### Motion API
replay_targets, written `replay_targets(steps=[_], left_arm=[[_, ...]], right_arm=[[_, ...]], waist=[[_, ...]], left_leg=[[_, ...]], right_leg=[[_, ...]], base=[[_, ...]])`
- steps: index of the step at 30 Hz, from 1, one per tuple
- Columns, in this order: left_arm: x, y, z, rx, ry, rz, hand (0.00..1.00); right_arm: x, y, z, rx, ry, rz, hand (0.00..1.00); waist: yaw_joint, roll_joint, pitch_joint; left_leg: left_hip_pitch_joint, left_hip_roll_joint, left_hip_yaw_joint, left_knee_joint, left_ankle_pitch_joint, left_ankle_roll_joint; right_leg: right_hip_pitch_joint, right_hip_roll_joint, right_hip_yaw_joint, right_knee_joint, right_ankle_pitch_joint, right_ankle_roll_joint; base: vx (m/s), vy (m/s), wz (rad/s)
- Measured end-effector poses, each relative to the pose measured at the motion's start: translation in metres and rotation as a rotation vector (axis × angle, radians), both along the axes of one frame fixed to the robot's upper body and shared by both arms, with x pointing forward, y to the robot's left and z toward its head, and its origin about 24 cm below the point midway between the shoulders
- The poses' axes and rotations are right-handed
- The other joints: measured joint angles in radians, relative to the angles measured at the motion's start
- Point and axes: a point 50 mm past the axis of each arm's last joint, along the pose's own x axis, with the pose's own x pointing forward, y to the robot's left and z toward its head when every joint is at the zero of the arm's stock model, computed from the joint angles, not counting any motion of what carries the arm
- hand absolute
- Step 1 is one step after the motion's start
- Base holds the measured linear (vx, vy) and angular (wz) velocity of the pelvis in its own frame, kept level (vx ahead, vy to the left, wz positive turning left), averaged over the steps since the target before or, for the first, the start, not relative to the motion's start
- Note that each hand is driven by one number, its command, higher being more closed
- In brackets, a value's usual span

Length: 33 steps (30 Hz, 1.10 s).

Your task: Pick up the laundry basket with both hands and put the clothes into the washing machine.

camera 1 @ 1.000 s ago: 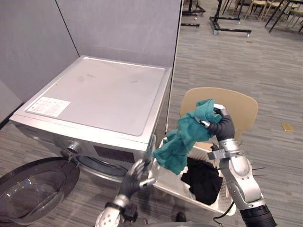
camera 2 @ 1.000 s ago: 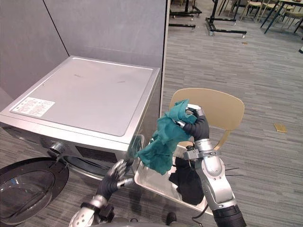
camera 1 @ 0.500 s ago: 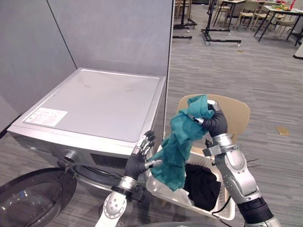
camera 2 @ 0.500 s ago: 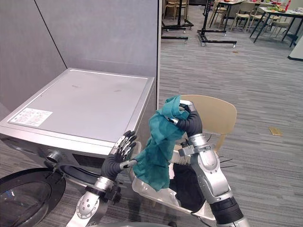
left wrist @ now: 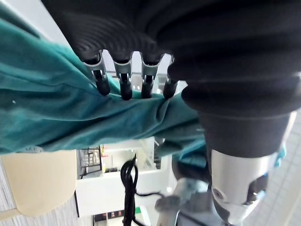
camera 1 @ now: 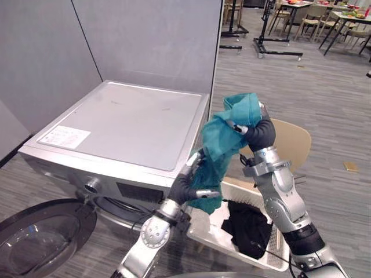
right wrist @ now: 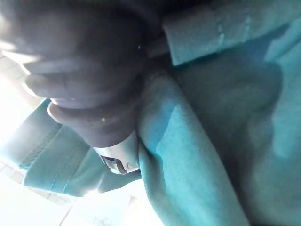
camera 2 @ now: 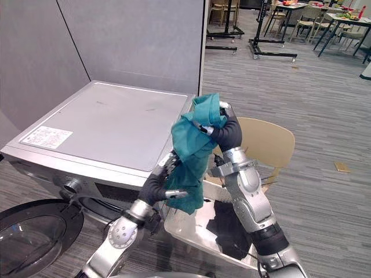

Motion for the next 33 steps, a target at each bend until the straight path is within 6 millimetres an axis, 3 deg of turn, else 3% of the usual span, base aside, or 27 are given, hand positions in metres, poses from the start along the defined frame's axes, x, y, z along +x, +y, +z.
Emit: replay_targets(steps=[6,7,9,15,22,33], left_arm=[[0.021,-0.022,0.013,0.133,-0.164,-0.021,0.00],[0.024,-0.024,0.015,0.149,-0.185,-0.012,1.00],[0.031,-0.026,0.020,0.170,-0.228,0.012,1.00],[0.041,-0.028,0.026,0.162,-0.257,0.085,1.00],[0.044,-0.031,0.012,0.215,-0.193,0.078,1.00],[0.041,-0.022,0.001,0.173,-0.104,0.102,1.00]], right_arm=[[0.004,0.017,0.024,0.042,-0.065,0.115,1.00],[0.005,0.018,0.026,0.058,-0.064,0.129,1.00],[0.005,0.025,0.034,0.097,-0.075,0.171,1.00],[0.002,0.032,0.036,0.166,-0.062,0.226,1.00],[-0.009,0.040,0.047,0.260,-0.103,0.297,1.00],[-0.010,0.035,0.035,0.303,-0.059,0.266,1.00]], waist=[[-0.003,-0.004,-0.001],[-0.005,-0.004,-0.001],[-0.021,-0.004,-0.001],[-0.026,-0.005,0.000],[-0.025,-0.008,0.001],[-0.025,-0.018,0.007]], left_leg=[[0.007,0.004,0.030,-0.001,0.002,0.003],[0.008,0.003,0.031,-0.002,0.002,0.003],[0.008,0.002,0.033,-0.004,0.002,0.003],[0.016,0.001,0.059,-0.005,0.002,0.003],[0.013,0.005,0.089,-0.007,-0.006,0.013],[0.014,0.011,0.111,-0.014,-0.005,0.013]], right_leg=[[-0.020,0.004,0.043,0.000,0.003,0.001],[-0.020,0.004,0.045,0.000,0.003,0.001],[-0.024,0.004,0.052,0.000,0.003,0.001],[-0.033,0.004,0.085,0.003,0.004,0.002],[-0.052,0.011,0.111,0.008,0.011,0.005],[-0.061,0.018,0.126,0.007,0.014,0.003]], base=[[0.04,0.023,-0.18],[0.02,0.015,-0.08],[0.01,0.014,-0.08],[-0.02,0.004,-0.17],[-0.06,-0.005,-0.12],[-0.04,-0.008,-0.05]])
